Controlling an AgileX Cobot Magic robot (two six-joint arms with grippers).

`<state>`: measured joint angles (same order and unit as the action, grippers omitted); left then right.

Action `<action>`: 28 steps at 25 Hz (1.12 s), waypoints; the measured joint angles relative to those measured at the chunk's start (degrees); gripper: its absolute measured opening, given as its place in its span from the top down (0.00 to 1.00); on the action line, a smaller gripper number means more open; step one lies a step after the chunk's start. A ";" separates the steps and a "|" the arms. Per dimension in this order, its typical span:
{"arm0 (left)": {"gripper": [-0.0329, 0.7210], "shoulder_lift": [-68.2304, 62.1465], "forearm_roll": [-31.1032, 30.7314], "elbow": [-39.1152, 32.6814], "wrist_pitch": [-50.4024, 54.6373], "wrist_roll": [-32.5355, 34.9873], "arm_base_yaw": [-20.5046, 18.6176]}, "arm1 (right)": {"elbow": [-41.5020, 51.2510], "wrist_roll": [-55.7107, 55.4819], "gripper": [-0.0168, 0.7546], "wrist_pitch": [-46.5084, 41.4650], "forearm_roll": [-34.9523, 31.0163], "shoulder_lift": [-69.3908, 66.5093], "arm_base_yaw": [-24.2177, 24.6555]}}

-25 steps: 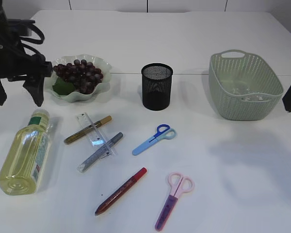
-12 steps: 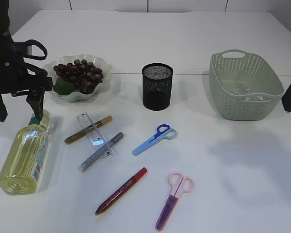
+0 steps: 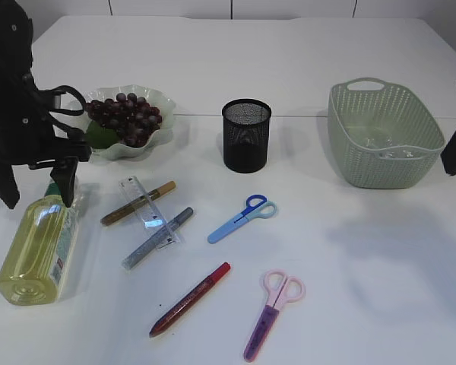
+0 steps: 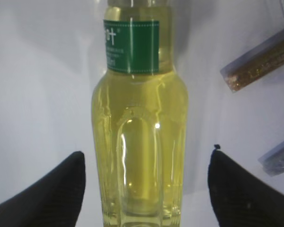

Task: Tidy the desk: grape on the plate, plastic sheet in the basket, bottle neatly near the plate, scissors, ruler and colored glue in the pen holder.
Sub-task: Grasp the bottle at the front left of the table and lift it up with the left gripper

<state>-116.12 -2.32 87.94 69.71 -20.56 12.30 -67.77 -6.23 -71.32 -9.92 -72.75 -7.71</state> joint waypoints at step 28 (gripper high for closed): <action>0.18 -6.88 2.32 0.00 -0.20 -0.02 -0.94 | 0.00 0.10 0.33 0.00 -0.13 0.00 0.00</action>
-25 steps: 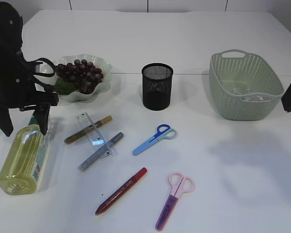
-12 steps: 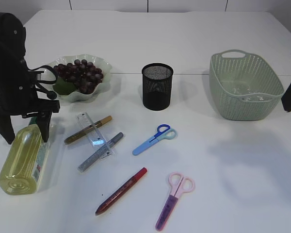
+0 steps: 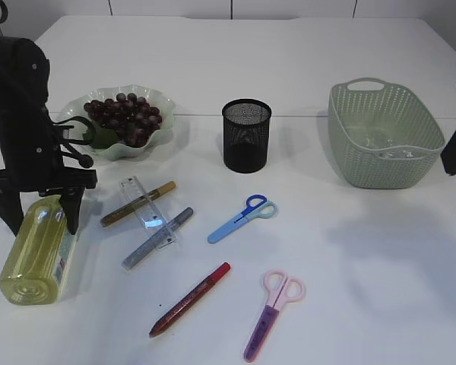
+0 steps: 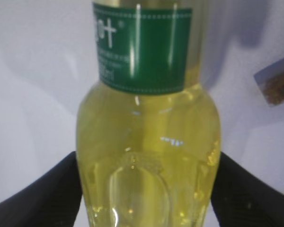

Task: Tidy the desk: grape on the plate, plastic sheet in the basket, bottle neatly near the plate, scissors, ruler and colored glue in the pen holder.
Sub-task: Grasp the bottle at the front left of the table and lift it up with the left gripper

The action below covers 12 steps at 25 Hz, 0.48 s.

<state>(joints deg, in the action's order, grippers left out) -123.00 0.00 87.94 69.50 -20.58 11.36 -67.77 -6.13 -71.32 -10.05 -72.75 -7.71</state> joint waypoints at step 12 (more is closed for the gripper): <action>0.18 -0.78 0.00 0.12 -0.45 0.00 0.00 | 0.00 0.00 0.33 0.00 0.00 0.00 0.00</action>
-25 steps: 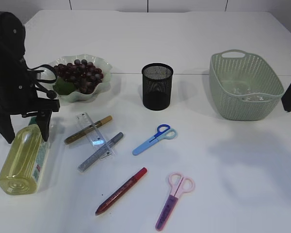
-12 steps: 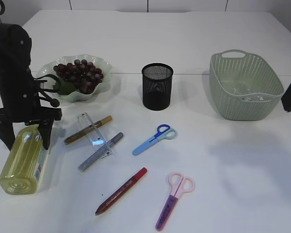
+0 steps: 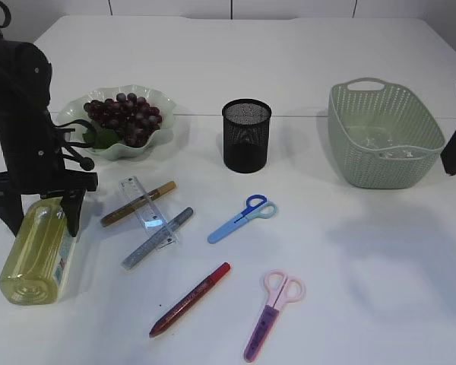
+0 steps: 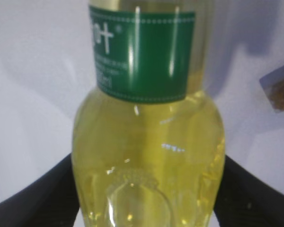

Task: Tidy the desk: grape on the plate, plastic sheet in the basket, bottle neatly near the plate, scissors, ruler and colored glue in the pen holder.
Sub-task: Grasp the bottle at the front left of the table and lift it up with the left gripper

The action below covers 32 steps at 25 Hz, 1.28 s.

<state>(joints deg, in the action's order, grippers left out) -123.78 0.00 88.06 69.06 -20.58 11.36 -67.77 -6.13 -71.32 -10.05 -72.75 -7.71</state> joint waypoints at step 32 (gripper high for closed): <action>0.40 -0.09 0.00 0.25 -1.56 2.78 -0.83 | 0.00 0.10 0.33 0.00 0.00 0.00 0.00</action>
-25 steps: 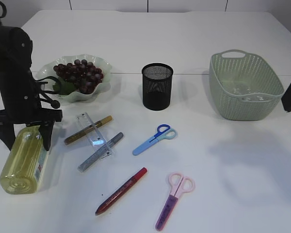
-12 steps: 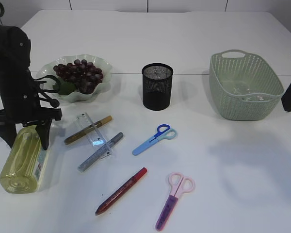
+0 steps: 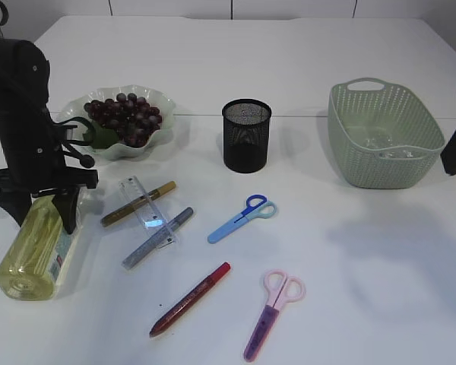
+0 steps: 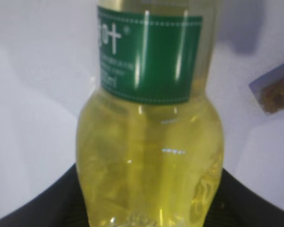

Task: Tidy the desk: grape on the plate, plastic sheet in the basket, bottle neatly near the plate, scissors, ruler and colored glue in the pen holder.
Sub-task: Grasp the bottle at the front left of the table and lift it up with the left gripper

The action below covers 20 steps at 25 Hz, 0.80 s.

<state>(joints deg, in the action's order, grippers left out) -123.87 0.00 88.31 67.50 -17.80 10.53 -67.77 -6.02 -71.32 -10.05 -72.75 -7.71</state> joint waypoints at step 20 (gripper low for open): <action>0.41 1.62 -2.01 -0.80 -1.11 7.52 0.00 | 0.00 0.00 0.33 0.00 1.10 0.00 0.00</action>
<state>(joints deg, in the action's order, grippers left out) -122.25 -2.01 87.51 66.39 -10.28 10.53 -67.77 -6.02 -71.32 -8.95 -72.75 -7.71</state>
